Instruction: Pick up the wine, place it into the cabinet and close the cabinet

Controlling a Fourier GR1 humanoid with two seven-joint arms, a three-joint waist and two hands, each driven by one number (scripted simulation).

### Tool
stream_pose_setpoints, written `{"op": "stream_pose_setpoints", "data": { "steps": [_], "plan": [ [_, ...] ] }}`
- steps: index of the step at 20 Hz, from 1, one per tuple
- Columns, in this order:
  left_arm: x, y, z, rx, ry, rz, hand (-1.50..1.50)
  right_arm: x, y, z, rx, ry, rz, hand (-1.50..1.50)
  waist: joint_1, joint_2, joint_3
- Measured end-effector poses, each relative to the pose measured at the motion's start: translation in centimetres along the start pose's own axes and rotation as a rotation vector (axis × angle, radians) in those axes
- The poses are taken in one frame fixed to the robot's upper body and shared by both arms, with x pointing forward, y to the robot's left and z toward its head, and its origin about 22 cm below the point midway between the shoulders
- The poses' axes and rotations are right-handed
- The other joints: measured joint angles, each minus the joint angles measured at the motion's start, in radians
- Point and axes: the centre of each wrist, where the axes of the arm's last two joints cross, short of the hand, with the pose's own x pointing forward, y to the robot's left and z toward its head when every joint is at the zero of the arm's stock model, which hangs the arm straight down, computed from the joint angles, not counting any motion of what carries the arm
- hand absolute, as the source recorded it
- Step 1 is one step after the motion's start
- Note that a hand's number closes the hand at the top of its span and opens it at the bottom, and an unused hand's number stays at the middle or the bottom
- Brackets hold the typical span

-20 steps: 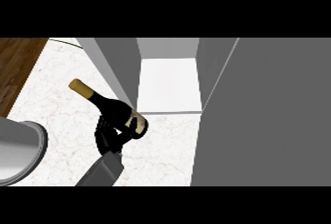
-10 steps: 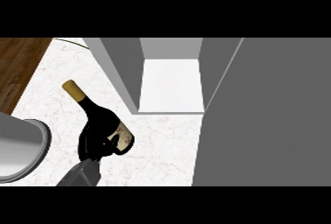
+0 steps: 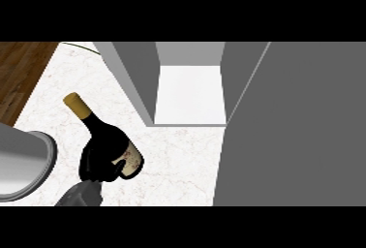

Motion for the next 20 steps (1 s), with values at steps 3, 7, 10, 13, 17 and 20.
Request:
{"op": "stream_pose_setpoints", "data": {
  "steps": [3, 7, 10, 13, 17, 20],
  "plan": [
    [0.2, -1.5, 0.3, -0.058, -0.003, -0.003, 1.50, 0.0, 0.3, 0.0, 0.003, 0.005, -0.016, -1.50, 0.003, -0.001, 0.000],
    [1.1, -3.9, 0.6, -0.115, 0.014, 0.001, 1.50, 0.4, 0.6, -0.6, 0.006, -0.004, -0.025, -1.50, 0.005, -0.002, 0.000],
    [1.1, -6.4, 1.2, -0.138, 0.023, -0.002, 1.50, -0.2, 0.0, -0.3, -0.001, -0.005, -0.020, -1.50, 0.004, -0.001, 0.001],
    [1.6, -9.4, 1.5, -0.147, 0.040, 0.002, 1.50, -0.1, 0.2, -0.5, 0.008, -0.006, -0.028, -1.50, 0.003, -0.001, 0.000],
    [1.9, -12.0, 2.3, -0.137, 0.050, 0.015, 1.50, 0.0, 0.2, -0.4, 0.009, -0.006, -0.027, -1.50, 0.001, 0.000, 0.000],
    [1.7, -13.5, 2.4, -0.121, 0.075, 0.031, 1.50, 0.0, 0.0, -0.3, 0.007, 0.002, -0.021, -1.50, -0.001, 0.000, 0.000]
  ]
}}
